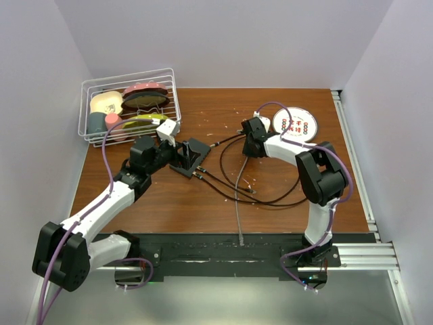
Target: Insert the plug into the switch port
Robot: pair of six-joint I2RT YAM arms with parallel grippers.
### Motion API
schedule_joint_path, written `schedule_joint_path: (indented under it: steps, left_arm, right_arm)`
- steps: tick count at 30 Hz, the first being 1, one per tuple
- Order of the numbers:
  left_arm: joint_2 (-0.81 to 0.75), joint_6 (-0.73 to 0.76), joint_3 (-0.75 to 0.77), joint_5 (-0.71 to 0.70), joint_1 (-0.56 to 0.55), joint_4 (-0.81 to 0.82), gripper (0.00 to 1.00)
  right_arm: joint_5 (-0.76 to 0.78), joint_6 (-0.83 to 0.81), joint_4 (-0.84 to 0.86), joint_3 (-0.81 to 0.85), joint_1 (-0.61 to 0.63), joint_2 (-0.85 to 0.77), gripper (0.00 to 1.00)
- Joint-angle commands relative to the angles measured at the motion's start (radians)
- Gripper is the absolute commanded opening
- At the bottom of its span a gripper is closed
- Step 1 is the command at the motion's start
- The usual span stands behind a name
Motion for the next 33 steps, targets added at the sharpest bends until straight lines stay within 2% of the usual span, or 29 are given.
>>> schedule_joint_path:
  steps: [1,6,10,20,29,33]
  left_arm:
    - [-0.019,0.025,0.004,-0.01,-0.001,0.019,0.88]
    - [-0.02,0.025,0.003,-0.01,-0.001,0.019,0.88]
    - [-0.022,0.025,0.003,-0.016,-0.001,0.016,0.88]
    - [-0.068,0.023,-0.015,-0.03,-0.001,0.028,0.87]
    - [-0.088,0.019,-0.026,-0.037,-0.001,0.034,0.88]
    - [-0.083,0.017,-0.028,-0.037,-0.001,0.042,0.88]
  right_arm:
    - [-0.072,-0.052,-0.072,-0.031,0.0,0.052,0.0]
    - [-0.086,-0.098,0.012,-0.068,-0.002,-0.132,0.0]
    - [-0.017,-0.147,0.038,-0.073,-0.002,-0.388,0.0]
    - [0.149,-0.342,0.182,-0.1,0.0,-0.887,0.0]
    - [0.253,-0.462,0.23,-0.083,0.0,-1.09,0.0]
    - [0.18,-0.428,0.175,-0.082,-0.001,-1.104,0.0]
